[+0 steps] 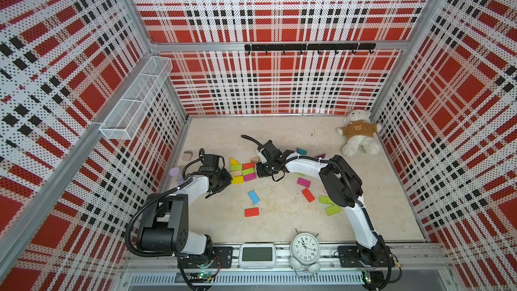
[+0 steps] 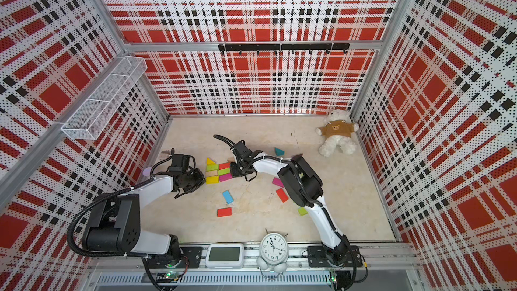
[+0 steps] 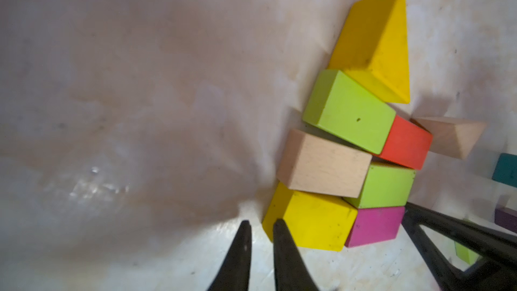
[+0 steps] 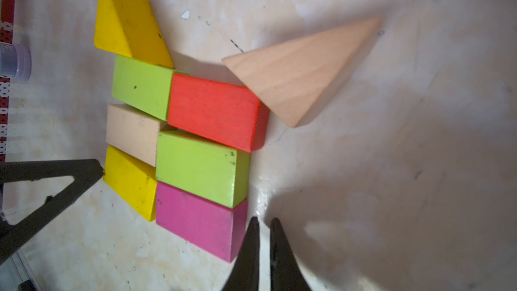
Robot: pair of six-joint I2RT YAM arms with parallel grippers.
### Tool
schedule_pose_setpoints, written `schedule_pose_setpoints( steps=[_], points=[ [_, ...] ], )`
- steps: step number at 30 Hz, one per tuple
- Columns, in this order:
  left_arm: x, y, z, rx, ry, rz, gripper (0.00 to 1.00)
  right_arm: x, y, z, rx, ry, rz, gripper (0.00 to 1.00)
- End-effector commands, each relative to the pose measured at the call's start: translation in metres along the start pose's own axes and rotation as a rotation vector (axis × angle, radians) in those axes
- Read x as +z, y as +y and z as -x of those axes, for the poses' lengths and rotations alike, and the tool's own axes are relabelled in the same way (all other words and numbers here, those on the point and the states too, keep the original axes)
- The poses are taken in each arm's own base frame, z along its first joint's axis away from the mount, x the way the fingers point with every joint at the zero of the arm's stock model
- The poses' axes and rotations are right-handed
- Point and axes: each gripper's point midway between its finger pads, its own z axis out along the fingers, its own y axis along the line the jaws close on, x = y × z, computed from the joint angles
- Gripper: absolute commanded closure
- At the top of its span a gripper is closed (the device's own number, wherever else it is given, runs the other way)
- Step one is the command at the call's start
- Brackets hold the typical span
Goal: Assemble a carrot with building blocks
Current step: Adjust the building block at the center of the board.
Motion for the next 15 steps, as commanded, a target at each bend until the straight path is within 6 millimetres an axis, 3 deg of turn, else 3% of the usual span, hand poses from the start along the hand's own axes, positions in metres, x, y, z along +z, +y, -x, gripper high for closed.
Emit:
schedule_pose_setpoints(
  steps=[1,15],
  points=[
    [-0.0012,-0.0093,0.0112,0.019,-0.035,-0.014,0.80,0.0072,0.0123,0.0026,-0.016,-0.009,0.029,0.88],
    [0.0006,-0.0107,0.0098,0.019,-0.031,-0.019,0.80,0.0069,0.0174,0.0030,-0.010,-0.010,0.040,0.88]
  ],
)
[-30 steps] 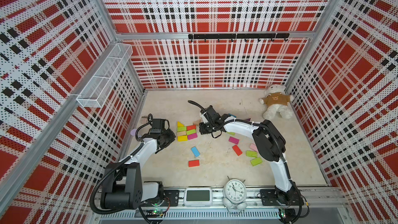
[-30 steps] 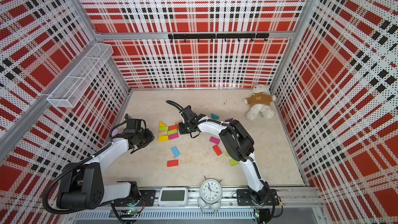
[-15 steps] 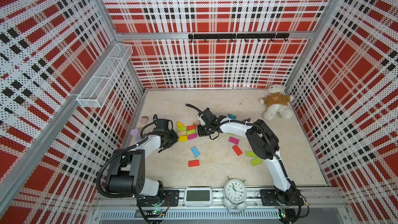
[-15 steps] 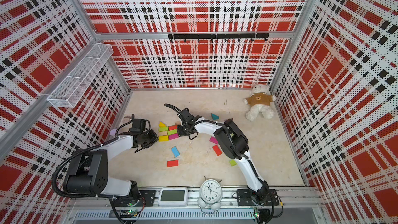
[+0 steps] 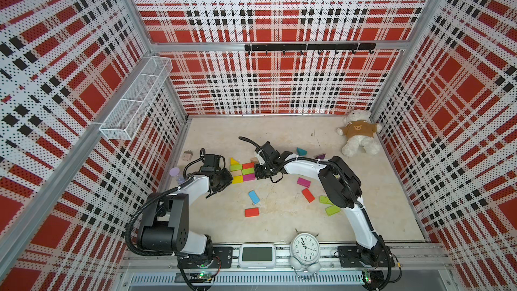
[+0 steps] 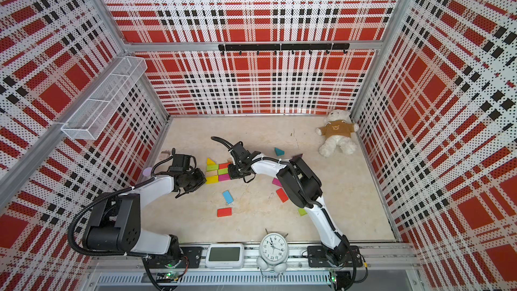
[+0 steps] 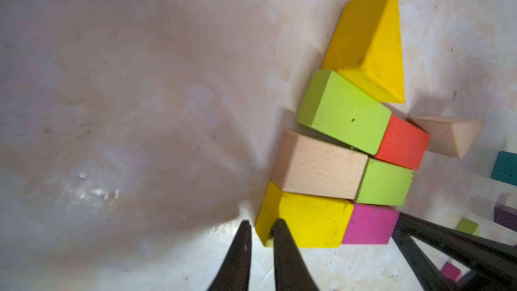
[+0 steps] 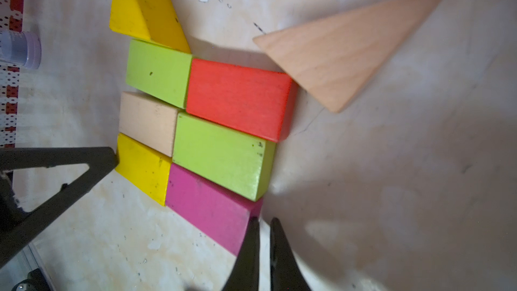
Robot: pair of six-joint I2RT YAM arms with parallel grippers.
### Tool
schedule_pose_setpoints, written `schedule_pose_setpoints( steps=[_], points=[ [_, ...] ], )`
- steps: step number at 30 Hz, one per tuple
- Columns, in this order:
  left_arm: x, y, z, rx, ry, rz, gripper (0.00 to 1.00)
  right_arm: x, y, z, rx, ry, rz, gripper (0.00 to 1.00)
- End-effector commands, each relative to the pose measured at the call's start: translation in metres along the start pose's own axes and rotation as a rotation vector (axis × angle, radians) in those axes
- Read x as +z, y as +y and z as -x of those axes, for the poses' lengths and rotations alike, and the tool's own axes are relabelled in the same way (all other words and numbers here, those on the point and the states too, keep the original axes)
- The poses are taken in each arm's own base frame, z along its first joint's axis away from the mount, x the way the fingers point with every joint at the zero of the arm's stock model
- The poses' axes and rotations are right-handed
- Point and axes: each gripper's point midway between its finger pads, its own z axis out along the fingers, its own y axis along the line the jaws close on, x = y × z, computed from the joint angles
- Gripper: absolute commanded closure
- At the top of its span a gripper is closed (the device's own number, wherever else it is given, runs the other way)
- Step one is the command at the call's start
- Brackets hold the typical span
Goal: Assemble a carrot with building blocks
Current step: Adjust the building block at the center of the board, then assemble the building block at the center of the board.
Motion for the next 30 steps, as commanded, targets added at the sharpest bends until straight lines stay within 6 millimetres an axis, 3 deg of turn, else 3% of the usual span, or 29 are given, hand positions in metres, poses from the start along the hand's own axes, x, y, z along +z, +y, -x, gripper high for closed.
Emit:
schedule_pose_setpoints(
  steps=[1,10,17,23,26,30],
  points=[
    [-0.001,-0.009,0.010,0.011,-0.029,-0.014,0.80,0.005,0.007,0.009,-0.004,-0.025,0.017,0.88],
    [-0.015,-0.013,0.013,0.006,-0.057,-0.026,0.80,-0.011,0.007,0.014,-0.005,-0.052,0.002,0.88],
    [-0.047,-0.020,0.023,0.014,-0.123,-0.047,0.79,-0.035,0.011,0.015,-0.012,-0.078,-0.002,0.86],
    [-0.080,-0.011,0.019,0.016,-0.165,-0.040,0.69,-0.052,0.015,-0.020,-0.079,-0.017,-0.033,0.67],
    [-0.094,-0.003,0.014,0.005,-0.181,-0.042,0.63,-0.057,0.025,-0.046,-0.131,0.028,-0.060,0.55],
    [-0.111,0.004,0.006,0.004,-0.198,-0.045,0.56,-0.058,0.038,-0.065,-0.222,0.054,-0.093,0.43]
  ],
)
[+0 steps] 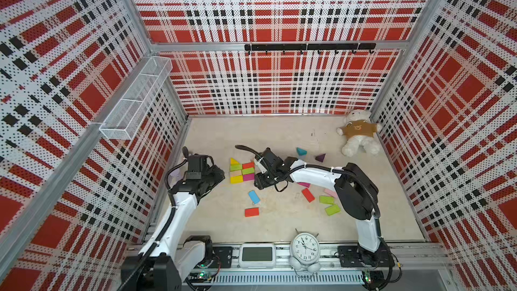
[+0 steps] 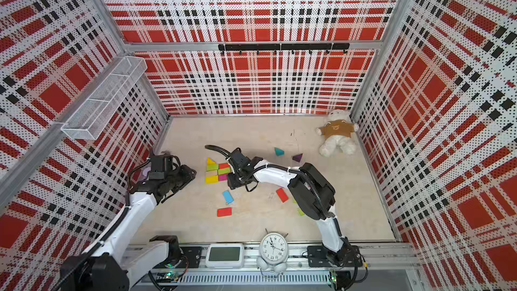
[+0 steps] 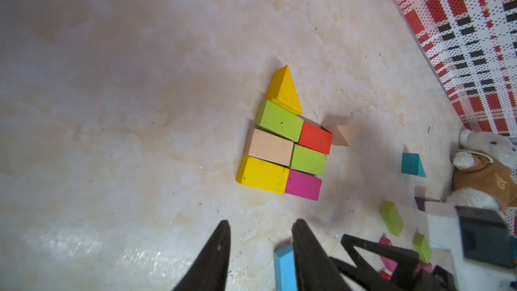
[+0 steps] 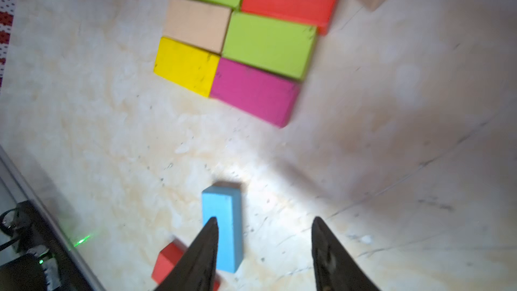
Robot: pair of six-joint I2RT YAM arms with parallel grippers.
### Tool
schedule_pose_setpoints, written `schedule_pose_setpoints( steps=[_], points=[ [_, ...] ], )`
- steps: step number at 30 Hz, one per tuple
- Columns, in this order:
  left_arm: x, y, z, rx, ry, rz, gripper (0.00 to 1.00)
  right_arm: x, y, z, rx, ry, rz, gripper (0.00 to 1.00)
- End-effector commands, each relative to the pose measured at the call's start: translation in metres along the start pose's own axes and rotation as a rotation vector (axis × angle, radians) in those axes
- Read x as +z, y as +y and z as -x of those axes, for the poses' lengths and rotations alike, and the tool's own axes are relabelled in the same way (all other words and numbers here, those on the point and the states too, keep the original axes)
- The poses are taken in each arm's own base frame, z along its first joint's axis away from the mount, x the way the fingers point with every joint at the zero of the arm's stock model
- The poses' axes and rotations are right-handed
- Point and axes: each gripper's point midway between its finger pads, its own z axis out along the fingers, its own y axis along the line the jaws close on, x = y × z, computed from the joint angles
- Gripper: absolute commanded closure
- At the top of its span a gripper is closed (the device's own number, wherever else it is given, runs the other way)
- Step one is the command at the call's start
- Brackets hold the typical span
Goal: Assemble a carrot with building blocks
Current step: Assemble the building block at the center of the board.
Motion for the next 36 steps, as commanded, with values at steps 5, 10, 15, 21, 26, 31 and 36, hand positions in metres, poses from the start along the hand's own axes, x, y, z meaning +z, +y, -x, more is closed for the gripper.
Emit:
schedule_pose_setpoints(
  steps=[5,10,15,21,26,31,36],
  points=[
    [-0.023,0.022,-0.014,-0.019,0.011,0.034,0.53,0.002,0.024,-0.021,-0.116,0.021,-0.044,0.32],
    [-0.030,0.022,-0.015,-0.025,0.027,0.033,0.53,0.013,0.027,-0.029,-0.178,0.042,-0.106,0.29],
    [-0.033,0.021,-0.014,-0.034,0.012,0.027,0.52,0.022,0.019,-0.032,-0.206,0.066,-0.159,0.29],
    [-0.034,0.021,-0.015,-0.041,0.009,0.024,0.52,0.032,0.020,-0.036,-0.240,0.098,-0.179,0.30],
    [-0.037,0.021,-0.014,-0.041,-0.003,0.018,0.52,0.040,0.020,-0.041,-0.253,0.123,-0.194,0.36],
    [-0.037,0.020,-0.015,-0.044,-0.001,0.013,0.52,0.044,0.017,-0.041,-0.271,0.147,-0.216,0.43],
    [-0.034,0.023,-0.015,-0.038,0.001,0.020,0.52,0.044,0.018,-0.038,-0.281,0.144,-0.223,0.44]
  ],
)
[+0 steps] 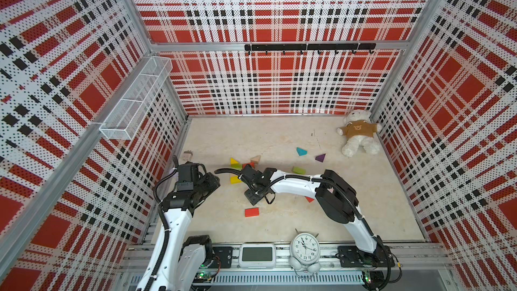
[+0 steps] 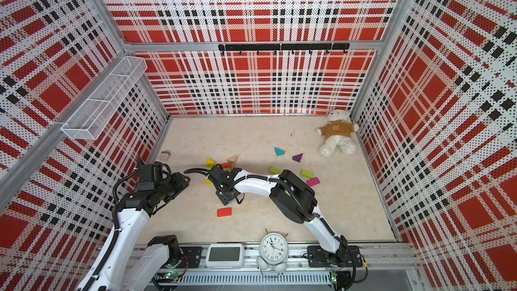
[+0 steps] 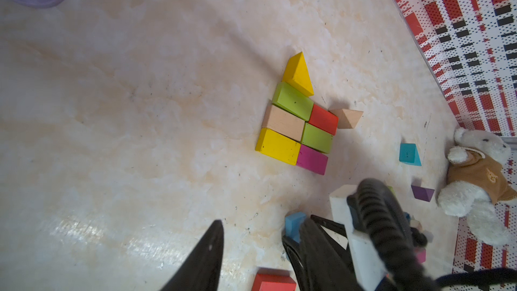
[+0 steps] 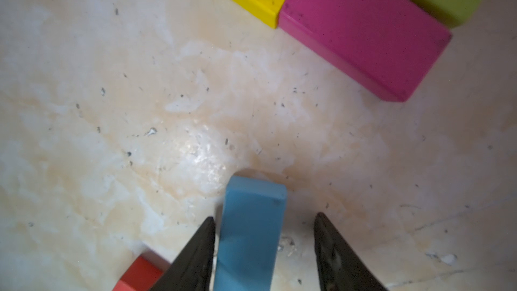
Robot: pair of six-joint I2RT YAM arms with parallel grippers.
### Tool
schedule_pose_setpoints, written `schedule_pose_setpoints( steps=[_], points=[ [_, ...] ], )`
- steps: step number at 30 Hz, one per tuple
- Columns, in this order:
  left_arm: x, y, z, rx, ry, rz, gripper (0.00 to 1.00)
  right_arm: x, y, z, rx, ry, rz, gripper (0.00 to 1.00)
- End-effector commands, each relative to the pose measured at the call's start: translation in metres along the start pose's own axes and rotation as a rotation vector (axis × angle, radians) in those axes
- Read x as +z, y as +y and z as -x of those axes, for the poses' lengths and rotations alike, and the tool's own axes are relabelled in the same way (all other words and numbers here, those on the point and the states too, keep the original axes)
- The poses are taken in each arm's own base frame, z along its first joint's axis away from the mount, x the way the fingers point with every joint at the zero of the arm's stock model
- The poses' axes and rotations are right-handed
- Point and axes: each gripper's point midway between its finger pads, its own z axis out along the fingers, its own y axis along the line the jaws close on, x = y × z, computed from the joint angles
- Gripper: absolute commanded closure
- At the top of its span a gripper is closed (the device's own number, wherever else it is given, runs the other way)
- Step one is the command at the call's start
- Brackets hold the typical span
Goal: Assemble a carrot with building blocks
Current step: Assemble the building block at the center of the board.
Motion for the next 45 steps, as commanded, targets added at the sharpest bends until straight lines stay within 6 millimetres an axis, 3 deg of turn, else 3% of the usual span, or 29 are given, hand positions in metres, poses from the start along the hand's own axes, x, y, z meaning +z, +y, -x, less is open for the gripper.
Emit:
schedule_pose_setpoints(
  steps=[1,6,9,14,27,32,38,40,45],
  points=[
    [0.001,0.004,-0.002,-0.005,0.005,0.008,0.52,0.007,-0.001,-0.003,-0.031,0.024,-0.024,0.45],
    [0.001,0.003,-0.001,-0.007,0.001,-0.002,0.52,0.011,-0.002,0.000,-0.061,0.035,-0.041,0.70],
    [-0.001,0.003,0.002,-0.008,-0.010,-0.002,0.51,0.007,0.000,0.011,-0.109,0.004,-0.040,0.78],
    [-0.002,0.007,0.003,-0.017,-0.019,0.005,0.51,0.003,0.006,0.033,-0.238,-0.052,-0.032,0.78],
    [-0.009,0.009,0.009,-0.040,-0.045,0.002,0.51,0.008,0.032,0.058,-0.390,-0.116,0.069,0.76],
    [-0.010,0.008,0.010,-0.041,-0.047,0.001,0.51,0.014,0.033,0.064,-0.402,-0.127,0.058,0.72],
    [-0.011,0.007,0.011,-0.039,-0.047,0.002,0.51,0.018,0.027,0.072,-0.397,-0.143,0.014,0.44],
    [-0.011,0.007,0.010,-0.040,-0.046,0.000,0.51,0.014,0.026,0.073,-0.392,-0.151,0.005,0.38],
    [-0.012,0.007,0.010,-0.040,-0.047,-0.003,0.51,-0.006,0.021,0.072,-0.354,-0.177,-0.008,0.33]
  ],
)
